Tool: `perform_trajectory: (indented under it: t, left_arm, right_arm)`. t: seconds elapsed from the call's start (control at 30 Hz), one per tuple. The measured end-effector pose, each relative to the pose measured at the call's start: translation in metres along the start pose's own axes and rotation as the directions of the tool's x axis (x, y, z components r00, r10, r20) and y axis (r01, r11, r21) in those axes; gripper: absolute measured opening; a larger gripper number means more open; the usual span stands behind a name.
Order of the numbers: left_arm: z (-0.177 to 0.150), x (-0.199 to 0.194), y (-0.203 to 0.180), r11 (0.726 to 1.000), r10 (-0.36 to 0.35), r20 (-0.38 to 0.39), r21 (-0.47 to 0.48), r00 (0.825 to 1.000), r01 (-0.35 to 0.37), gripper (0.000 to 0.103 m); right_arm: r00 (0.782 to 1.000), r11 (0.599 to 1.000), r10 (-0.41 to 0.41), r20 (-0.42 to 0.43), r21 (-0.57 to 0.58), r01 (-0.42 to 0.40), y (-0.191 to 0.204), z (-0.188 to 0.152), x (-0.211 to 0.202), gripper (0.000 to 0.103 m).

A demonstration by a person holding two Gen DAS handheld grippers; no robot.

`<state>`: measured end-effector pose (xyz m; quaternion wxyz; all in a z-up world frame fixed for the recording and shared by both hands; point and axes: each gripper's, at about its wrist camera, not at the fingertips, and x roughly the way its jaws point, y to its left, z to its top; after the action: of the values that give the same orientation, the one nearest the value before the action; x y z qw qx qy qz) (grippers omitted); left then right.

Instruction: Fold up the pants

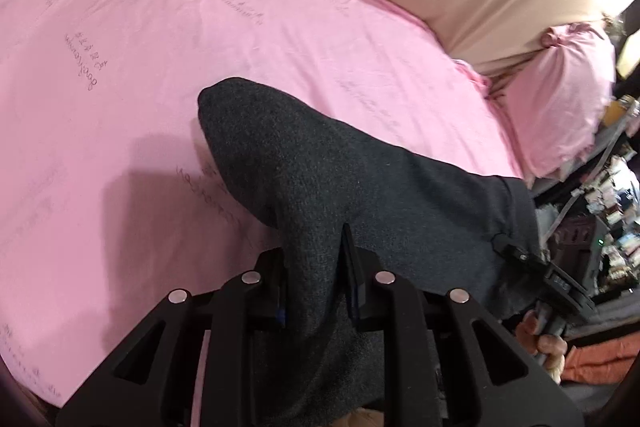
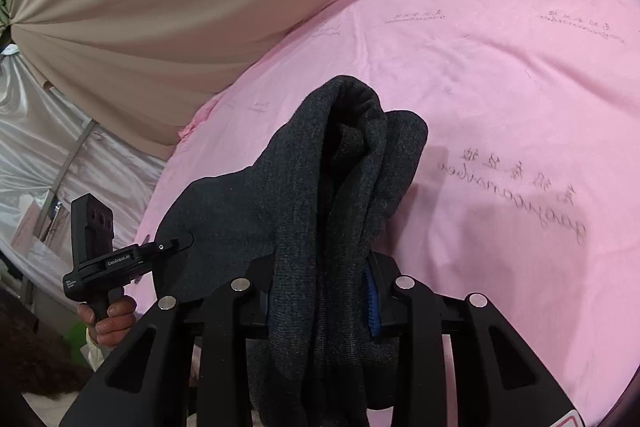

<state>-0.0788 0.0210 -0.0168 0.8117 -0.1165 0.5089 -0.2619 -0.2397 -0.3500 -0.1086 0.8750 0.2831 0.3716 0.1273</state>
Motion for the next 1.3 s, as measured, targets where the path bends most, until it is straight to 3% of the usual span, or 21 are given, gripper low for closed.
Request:
perform_trajectory:
  t: [0.23, 0.33, 0.43, 0.6, 0.73, 0.83, 0.9, 1.03, 1.1, 1.3]
  left_arm:
    - [-0.027, -0.065, -0.025, 0.991, -0.08, 0.002, 0.104, 0.997, 0.079, 0.019]
    - [-0.032, -0.098, -0.041, 0.982, -0.09, 0.078, 0.174, 0.993, 0.076, 0.019]
    - [-0.032, -0.138, -0.057, 0.968, -0.116, 0.184, 0.243, 0.976, 0.069, 0.019]
    - [-0.017, -0.193, -0.085, 0.938, -0.169, 0.368, 0.346, 0.914, 0.034, 0.019]
    - [0.008, -0.219, -0.103, 0.92, -0.177, 0.504, 0.39, 0.845, -0.039, 0.019]
    - [0.033, -0.222, -0.111, 0.918, -0.154, 0.584, 0.383, 0.797, -0.103, 0.02]
    - [0.054, -0.216, -0.114, 0.919, -0.135, 0.613, 0.371, 0.778, -0.132, 0.02]
    - [0.098, -0.191, -0.107, 0.929, -0.078, 0.646, 0.324, 0.759, -0.18, 0.02]
    - [0.118, -0.176, -0.096, 0.931, -0.039, 0.653, 0.298, 0.757, -0.209, 0.02]
    - [0.174, -0.11, -0.074, 0.93, 0.069, 0.623, 0.243, 0.779, -0.277, 0.02]
  right_arm:
    - [1.0, 0.999, 0.011, 0.001, -0.038, -0.011, 0.033, -0.036, -0.042, 0.031]
    - [0.998, 0.995, 0.036, 0.055, -0.1, -0.031, 0.055, -0.04, -0.069, 0.03]
    - [0.986, 0.981, 0.071, 0.15, -0.19, -0.042, 0.087, -0.029, -0.102, 0.03]
    - [0.943, 0.941, 0.142, 0.302, -0.337, -0.034, 0.132, 0.005, -0.144, 0.03]
    - [0.903, 0.905, 0.186, 0.387, -0.425, -0.004, 0.158, 0.045, -0.155, 0.031]
    - [0.886, 0.892, 0.2, 0.418, -0.452, 0.012, 0.167, 0.079, -0.147, 0.031]
    - [0.878, 0.889, 0.203, 0.432, -0.457, 0.02, 0.167, 0.102, -0.138, 0.031]
    - [0.879, 0.901, 0.21, 0.428, -0.434, -0.003, 0.158, 0.151, -0.1, 0.031]
    - [0.882, 0.907, 0.21, 0.423, -0.42, -0.014, 0.148, 0.172, -0.08, 0.031]
    - [0.907, 0.934, 0.181, 0.379, -0.356, -0.037, 0.117, 0.227, -0.007, 0.031]
